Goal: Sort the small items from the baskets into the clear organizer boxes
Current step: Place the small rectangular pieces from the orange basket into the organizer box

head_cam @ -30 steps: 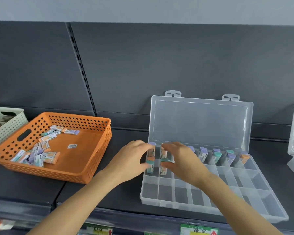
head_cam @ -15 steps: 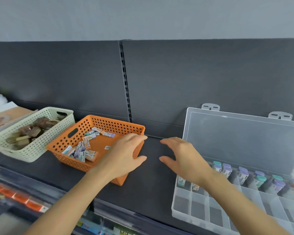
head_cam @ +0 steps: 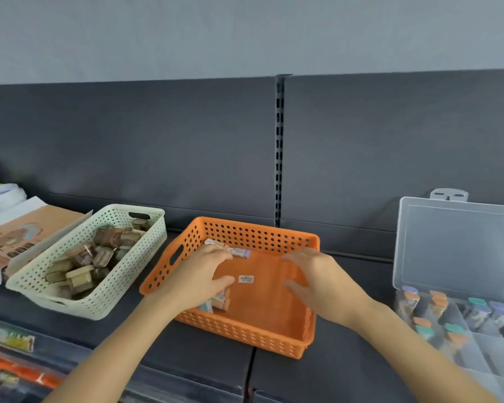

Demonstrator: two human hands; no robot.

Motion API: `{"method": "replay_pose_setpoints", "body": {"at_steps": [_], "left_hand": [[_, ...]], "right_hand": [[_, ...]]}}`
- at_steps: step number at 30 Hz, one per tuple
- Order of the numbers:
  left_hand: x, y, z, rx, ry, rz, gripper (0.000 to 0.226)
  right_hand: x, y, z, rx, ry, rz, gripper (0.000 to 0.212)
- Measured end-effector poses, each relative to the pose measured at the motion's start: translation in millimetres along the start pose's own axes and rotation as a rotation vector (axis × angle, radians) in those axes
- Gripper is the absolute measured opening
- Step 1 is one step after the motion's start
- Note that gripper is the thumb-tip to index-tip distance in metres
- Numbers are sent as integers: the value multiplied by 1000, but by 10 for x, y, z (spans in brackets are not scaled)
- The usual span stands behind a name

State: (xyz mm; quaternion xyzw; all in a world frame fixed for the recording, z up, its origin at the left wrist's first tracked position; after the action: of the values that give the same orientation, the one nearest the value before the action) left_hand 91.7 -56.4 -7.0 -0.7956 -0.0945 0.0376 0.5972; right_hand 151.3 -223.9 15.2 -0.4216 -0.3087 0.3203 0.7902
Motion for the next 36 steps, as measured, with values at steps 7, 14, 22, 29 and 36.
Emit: {"method": "replay_pose_setpoints", "body": {"at_steps": [7, 14, 22, 29, 36], "left_hand": [[139, 179, 621, 16, 43, 301, 64], [234, 338, 683, 87, 152, 464, 73], [287, 300, 719, 69, 200, 435, 41], [262, 341, 767, 157, 154, 381, 30], [255, 401, 692, 127, 86, 426, 34]], "right_hand": [[309, 526, 163, -15, 125, 128, 46], [590, 1026, 257, -59, 199, 321, 47], [802, 1419, 457, -26, 137, 463, 55], [848, 1534, 315, -261, 133, 493, 28], [748, 1232, -72, -323, 275, 410, 28]]}}
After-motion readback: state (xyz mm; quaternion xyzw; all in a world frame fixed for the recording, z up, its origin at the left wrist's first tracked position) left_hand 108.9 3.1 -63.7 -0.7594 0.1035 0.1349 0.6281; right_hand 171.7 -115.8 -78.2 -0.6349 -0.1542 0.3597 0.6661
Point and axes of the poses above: each hand's wrist, its own x-axis towards the middle knuckle, its own y-axis out of the palm, z = x × y, the point moved 9 cm from there along x, towards the middle knuckle, and after that the axes turned 2 degrees about -z, right-handed, at the moved point
